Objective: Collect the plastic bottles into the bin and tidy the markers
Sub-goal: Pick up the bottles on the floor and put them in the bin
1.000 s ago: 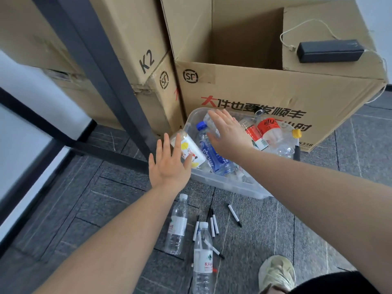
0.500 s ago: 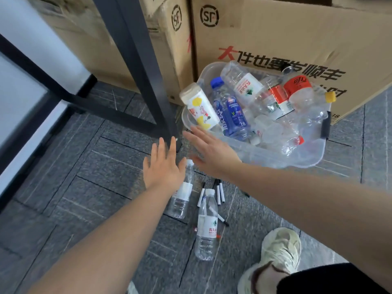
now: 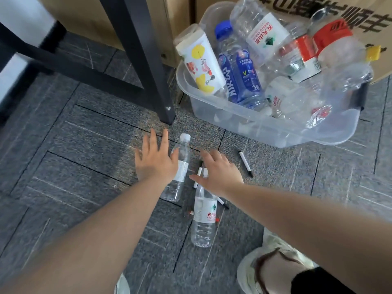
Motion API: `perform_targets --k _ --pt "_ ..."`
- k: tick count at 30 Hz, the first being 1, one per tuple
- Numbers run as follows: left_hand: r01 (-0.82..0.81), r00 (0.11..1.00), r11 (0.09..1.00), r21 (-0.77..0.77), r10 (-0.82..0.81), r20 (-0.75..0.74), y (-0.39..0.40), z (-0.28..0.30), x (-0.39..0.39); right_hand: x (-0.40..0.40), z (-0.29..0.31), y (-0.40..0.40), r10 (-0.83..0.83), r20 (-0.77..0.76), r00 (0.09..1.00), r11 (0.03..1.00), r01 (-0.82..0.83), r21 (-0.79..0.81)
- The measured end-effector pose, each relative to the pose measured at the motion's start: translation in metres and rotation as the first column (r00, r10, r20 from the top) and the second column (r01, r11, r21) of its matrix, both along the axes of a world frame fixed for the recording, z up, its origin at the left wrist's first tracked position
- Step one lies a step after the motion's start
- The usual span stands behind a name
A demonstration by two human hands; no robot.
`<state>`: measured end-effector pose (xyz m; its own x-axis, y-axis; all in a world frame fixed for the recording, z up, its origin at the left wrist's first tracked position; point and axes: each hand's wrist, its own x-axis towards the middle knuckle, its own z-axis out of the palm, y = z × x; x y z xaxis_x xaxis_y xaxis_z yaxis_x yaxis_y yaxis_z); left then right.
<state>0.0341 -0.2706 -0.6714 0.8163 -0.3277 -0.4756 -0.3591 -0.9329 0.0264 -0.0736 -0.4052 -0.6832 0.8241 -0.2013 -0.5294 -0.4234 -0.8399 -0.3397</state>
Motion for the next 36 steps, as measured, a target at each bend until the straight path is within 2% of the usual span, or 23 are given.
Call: perform_targets --k 5,8,10,14,19,24,33,36 --pt "0.004 1.0 1.0 0.003 -0.004 0.013 0.005 -0.012 -0.003 -0.022 -0.017 0.024 -0.204 -0.326 0.923 0.976 0.218 0.005" --pt "0.02 1.0 1.0 0.003 -0.02 0.009 0.009 -0.018 -0.006 -0.024 -0.03 0.034 -0.239 -0.424 0.874 0.958 0.282 0.042" --pt "0.028 1.0 1.0 0.006 -0.028 0.004 0.011 -0.02 -0.006 -0.023 -0.035 0.039 -0.267 -0.438 0.858 0.938 0.335 0.084" --pt "0.031 0.999 1.0 0.007 -0.031 -0.017 0.012 -0.022 -0.006 -0.014 -0.034 0.041 -0.387 -0.348 0.854 0.887 0.448 0.113" --pt "0.04 0.999 0.999 0.019 -0.04 -0.033 0.007 -0.024 -0.007 0.005 -0.002 0.008 -0.315 -0.126 0.941 0.946 0.322 0.034" --pt "0.037 0.997 0.999 0.001 -0.036 -0.066 0.002 -0.031 -0.014 0.016 0.02 -0.023 -0.265 0.01 0.964 0.964 0.265 -0.038" --pt "-0.056 0.97 0.996 -0.063 0.039 -0.241 0.0 -0.056 -0.032 0.013 0.021 -0.02 -0.192 0.085 0.978 0.981 0.191 0.02" --pt "-0.05 0.96 0.998 -0.039 0.037 -0.277 0.001 -0.056 -0.033 0.007 0.03 -0.018 -0.135 0.106 0.985 0.991 0.134 0.023"
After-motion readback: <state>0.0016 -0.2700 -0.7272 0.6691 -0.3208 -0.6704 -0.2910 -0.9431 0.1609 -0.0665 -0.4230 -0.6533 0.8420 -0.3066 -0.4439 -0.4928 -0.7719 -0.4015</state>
